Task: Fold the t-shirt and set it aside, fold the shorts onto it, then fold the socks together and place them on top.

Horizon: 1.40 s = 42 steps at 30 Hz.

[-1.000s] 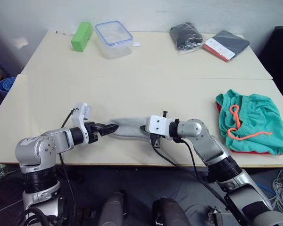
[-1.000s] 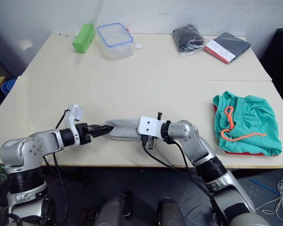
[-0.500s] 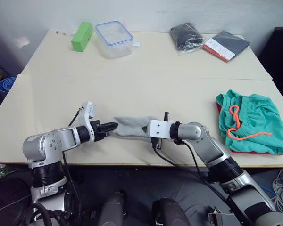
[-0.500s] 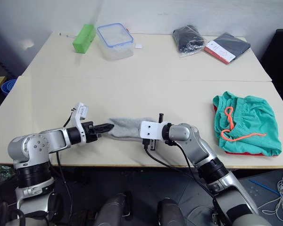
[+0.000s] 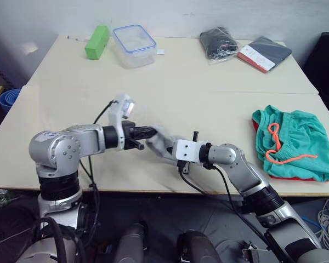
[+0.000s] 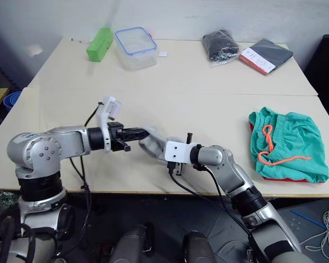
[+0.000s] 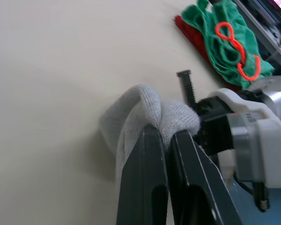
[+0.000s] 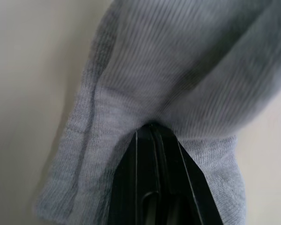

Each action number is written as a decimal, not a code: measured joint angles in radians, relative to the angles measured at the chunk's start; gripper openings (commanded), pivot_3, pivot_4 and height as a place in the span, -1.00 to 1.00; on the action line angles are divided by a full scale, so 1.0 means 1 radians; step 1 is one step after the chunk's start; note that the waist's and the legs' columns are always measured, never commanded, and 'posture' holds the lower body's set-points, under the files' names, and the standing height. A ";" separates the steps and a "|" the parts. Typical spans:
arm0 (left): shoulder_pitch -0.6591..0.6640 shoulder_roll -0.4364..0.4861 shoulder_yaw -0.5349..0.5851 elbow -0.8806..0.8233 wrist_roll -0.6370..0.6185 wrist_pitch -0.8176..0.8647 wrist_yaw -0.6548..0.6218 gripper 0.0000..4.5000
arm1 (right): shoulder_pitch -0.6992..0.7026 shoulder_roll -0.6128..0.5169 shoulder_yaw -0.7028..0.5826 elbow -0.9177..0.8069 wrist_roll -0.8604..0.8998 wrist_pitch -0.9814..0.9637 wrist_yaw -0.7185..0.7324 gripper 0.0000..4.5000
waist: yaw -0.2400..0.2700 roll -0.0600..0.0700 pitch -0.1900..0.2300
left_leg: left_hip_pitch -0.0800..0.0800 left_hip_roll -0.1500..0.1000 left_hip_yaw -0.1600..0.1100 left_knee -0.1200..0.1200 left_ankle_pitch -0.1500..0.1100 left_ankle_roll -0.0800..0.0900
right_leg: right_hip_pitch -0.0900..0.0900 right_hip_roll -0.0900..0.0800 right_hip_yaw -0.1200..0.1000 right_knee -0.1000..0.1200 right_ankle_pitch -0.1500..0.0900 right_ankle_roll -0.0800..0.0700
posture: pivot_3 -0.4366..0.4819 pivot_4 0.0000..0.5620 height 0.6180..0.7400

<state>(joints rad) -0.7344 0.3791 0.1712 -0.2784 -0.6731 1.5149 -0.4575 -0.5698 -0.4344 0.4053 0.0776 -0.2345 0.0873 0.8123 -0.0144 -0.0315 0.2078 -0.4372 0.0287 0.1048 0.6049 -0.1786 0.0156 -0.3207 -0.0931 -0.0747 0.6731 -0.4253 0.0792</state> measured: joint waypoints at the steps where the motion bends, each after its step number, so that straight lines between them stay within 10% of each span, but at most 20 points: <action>1: -0.005 0.000 -0.029 -0.005 -0.003 0.002 -0.004 -0.99 | 0.002 0.000 -0.001 0.000 0.000 0.000 -0.002 -1.00 | 0.000 0.000 0.000 | 0.000 0.000 0.000 0.000 0.000 0.000 | 0.000 0.000 0.000 0.000 0.000 0.000 | -0.05 -0.47 1.00; 15: -0.009 0.072 -0.185 0.024 -0.006 -0.094 -0.090 -0.99 | 0.011 0.005 -0.014 -0.002 0.020 0.024 -0.013 -1.00 | 0.005 0.000 0.000 | 0.000 0.000 0.000 0.000 0.000 0.000 | 0.000 0.000 0.000 -0.001 0.000 0.000 | -0.05 -0.47 1.00; 29: 0.138 0.041 -0.108 0.107 -0.049 -0.368 -0.261 0.84 | 0.020 0.005 -0.019 -0.009 0.019 0.024 -0.017 -1.00 | 0.008 0.000 0.000 | 0.000 0.000 0.000 0.000 0.000 0.000 | 0.000 0.000 0.000 -0.001 0.000 0.000 | -0.05 -0.47 1.00; 42: 0.069 -0.156 0.237 0.305 -0.242 -0.322 0.018 0.84 | 0.024 -0.003 -0.019 -0.025 0.019 0.028 -0.014 -1.00 | 0.010 0.000 0.000 | 0.000 0.000 -0.002 0.001 0.000 0.001 | 0.001 0.000 -0.002 -0.002 0.000 0.000 | -0.05 -0.47 1.00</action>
<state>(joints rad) -0.6656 0.2230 0.4079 0.0271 -0.9149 1.1934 -0.4392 -0.5454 -0.4377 0.3865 0.0529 -0.2153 0.1156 0.7981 -0.0046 -0.0316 0.2078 -0.4376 0.0287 0.1031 0.6056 -0.1786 0.0163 -0.3194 -0.0935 -0.0768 0.6713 -0.4252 0.0794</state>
